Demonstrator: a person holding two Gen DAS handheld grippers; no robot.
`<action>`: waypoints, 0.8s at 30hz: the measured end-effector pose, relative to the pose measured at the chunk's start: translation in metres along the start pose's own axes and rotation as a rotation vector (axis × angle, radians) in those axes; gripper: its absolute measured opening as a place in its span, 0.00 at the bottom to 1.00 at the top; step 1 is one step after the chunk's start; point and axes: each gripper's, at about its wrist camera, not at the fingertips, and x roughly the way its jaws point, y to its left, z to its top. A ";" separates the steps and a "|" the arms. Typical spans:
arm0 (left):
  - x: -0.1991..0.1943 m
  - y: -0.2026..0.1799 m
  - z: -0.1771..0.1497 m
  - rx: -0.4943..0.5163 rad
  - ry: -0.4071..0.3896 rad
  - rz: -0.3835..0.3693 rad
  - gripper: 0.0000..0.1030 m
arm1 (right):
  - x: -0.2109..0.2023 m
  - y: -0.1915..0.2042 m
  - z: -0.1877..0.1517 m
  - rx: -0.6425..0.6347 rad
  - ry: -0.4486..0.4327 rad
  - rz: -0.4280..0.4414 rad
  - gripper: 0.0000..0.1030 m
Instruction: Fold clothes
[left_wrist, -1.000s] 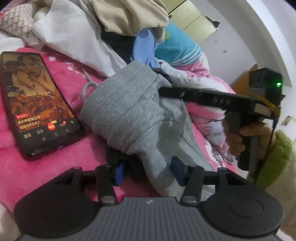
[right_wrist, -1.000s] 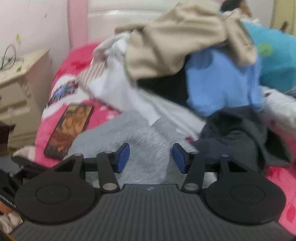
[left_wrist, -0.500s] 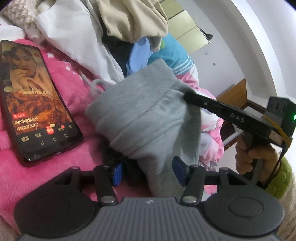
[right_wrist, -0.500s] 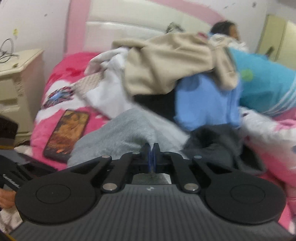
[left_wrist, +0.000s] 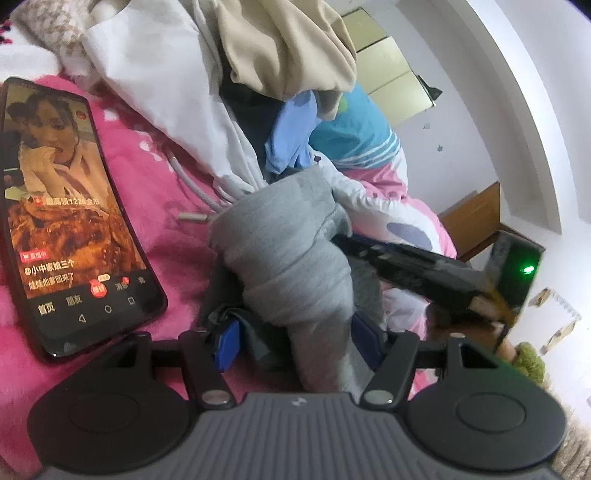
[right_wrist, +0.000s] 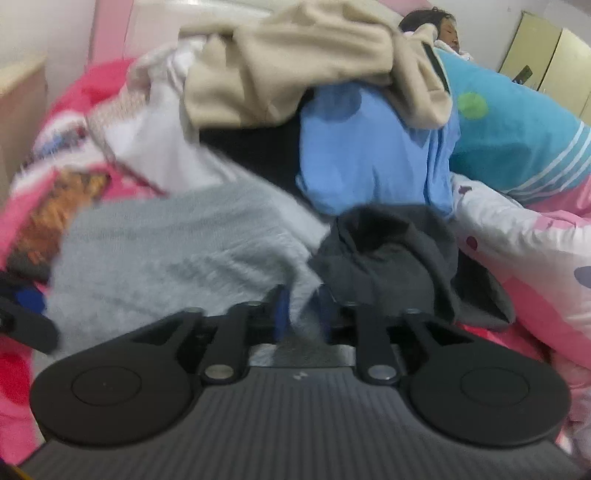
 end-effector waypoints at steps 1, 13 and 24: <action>0.000 0.000 -0.001 0.010 -0.003 0.001 0.63 | -0.006 -0.007 0.005 0.032 -0.031 0.031 0.34; 0.001 -0.004 -0.020 0.148 -0.054 0.014 0.63 | 0.091 -0.050 0.049 0.246 0.257 0.559 0.76; 0.003 -0.007 -0.023 0.180 -0.068 0.021 0.64 | 0.093 -0.025 0.057 0.146 0.370 0.617 0.60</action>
